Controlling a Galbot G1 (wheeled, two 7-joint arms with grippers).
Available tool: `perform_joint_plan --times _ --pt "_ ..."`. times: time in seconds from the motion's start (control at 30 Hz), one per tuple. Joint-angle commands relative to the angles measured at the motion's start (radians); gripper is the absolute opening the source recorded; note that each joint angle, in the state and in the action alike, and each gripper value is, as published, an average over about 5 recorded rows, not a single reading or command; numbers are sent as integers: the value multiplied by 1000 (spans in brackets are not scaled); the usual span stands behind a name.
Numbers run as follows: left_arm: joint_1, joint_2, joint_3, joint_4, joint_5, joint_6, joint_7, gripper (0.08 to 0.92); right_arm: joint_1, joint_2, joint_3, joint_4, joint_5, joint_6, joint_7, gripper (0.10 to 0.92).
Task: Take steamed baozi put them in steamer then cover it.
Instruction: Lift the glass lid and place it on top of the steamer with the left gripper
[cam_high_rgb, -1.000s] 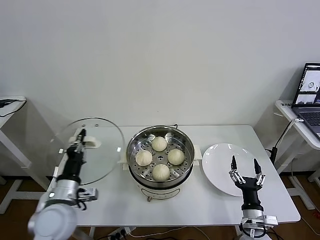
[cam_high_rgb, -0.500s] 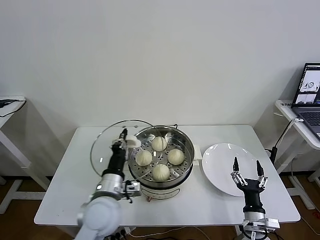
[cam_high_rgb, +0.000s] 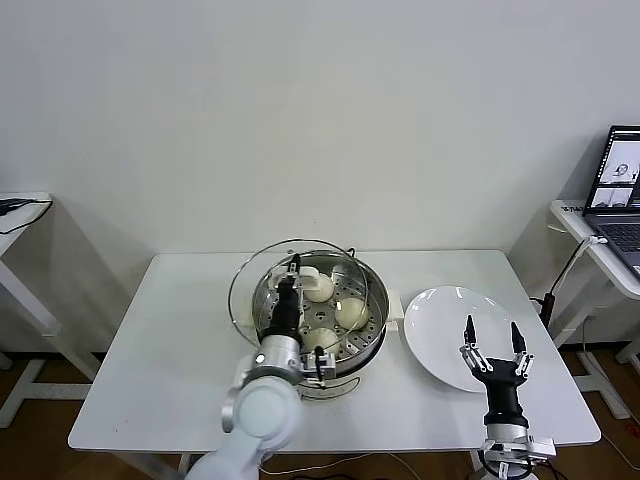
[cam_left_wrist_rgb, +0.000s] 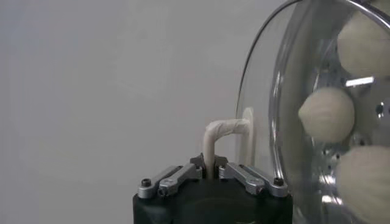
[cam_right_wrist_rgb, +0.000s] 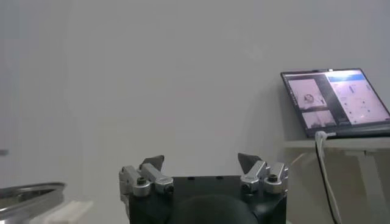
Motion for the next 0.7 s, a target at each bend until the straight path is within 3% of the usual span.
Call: perform_joint_plan --times 0.03,0.7 --pt "-39 -106 54 105 71 21 1 198 3 0 0 -6 -1 1 0 823" --pt "-23 -148 42 155 157 9 -38 198 15 3 -10 -36 -11 7 -5 823"
